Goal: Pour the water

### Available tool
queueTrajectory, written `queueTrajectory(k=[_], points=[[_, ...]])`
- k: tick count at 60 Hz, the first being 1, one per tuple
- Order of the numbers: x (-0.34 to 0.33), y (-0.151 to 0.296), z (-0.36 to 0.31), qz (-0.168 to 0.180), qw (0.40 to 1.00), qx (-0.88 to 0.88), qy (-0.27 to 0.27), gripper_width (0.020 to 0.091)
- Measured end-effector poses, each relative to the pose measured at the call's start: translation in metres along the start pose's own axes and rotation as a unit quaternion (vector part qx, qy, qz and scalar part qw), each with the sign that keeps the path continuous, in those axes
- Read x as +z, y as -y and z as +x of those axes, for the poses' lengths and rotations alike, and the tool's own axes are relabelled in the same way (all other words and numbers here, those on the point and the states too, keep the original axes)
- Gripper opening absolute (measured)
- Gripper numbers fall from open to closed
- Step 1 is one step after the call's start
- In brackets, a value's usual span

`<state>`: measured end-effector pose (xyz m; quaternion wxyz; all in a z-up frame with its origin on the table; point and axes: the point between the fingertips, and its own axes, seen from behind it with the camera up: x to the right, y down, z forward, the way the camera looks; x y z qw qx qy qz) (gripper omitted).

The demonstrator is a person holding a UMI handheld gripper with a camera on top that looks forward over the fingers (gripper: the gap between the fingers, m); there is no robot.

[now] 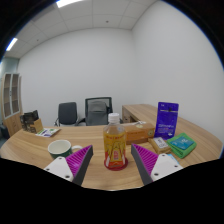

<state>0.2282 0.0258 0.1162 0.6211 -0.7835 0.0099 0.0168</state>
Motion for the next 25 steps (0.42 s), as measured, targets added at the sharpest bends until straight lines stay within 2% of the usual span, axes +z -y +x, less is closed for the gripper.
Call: queueTrajectory(k=[7,15,25], points=[[-0.07,-0.001,-0.023,0.001,1.0,0.007,0.023,0.0843],[-0.153,-0.004,-0.057,0.026,0.998,0.009,0.056,0.0842],[-0.217,-0.013,-0.088,0.045,0.995,0.021,0.087,0.0842]])
